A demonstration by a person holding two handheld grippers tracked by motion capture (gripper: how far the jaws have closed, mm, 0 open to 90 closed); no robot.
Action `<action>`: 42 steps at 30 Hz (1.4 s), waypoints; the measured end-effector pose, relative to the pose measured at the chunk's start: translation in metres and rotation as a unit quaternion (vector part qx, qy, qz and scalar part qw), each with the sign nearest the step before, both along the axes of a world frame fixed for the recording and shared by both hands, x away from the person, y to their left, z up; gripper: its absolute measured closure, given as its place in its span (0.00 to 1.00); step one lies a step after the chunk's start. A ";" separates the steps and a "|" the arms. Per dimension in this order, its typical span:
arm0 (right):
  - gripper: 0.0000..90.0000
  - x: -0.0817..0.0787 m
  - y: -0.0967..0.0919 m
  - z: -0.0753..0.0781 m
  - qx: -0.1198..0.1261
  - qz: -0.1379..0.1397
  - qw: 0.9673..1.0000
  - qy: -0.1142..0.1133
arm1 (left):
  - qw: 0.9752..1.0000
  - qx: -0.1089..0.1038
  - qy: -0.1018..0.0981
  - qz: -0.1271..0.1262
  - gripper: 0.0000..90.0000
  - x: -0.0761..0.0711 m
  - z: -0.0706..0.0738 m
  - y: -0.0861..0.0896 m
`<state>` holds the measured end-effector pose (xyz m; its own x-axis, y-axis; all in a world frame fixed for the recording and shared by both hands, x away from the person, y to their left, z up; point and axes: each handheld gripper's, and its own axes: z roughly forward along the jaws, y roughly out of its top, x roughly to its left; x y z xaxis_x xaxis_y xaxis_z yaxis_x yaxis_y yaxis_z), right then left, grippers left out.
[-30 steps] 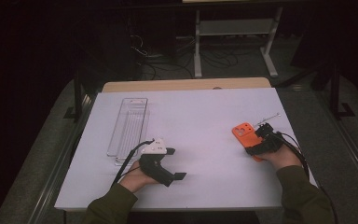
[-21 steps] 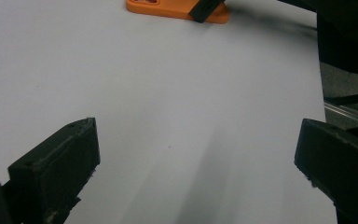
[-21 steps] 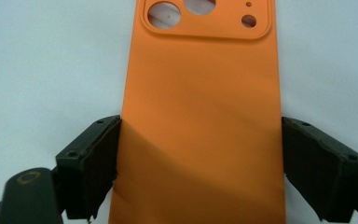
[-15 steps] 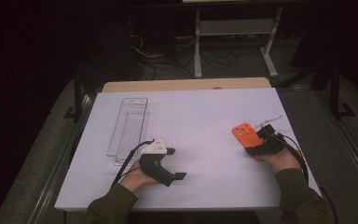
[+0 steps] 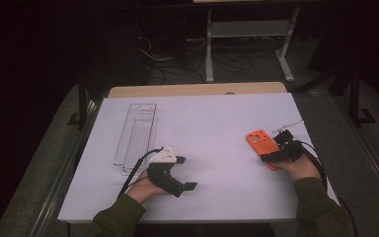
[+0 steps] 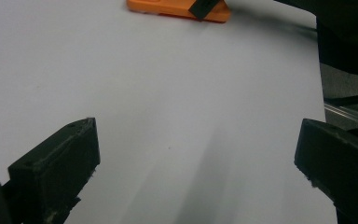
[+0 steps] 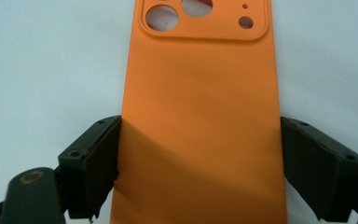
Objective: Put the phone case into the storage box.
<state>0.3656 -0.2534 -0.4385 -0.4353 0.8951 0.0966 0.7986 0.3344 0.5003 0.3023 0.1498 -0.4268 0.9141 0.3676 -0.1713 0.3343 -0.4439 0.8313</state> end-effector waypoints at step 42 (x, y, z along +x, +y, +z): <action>0.17 0.000 -0.005 0.033 0.048 0.055 0.997 -0.023 | 1.000 -0.004 -0.002 0.002 0.00 0.000 0.001 0.000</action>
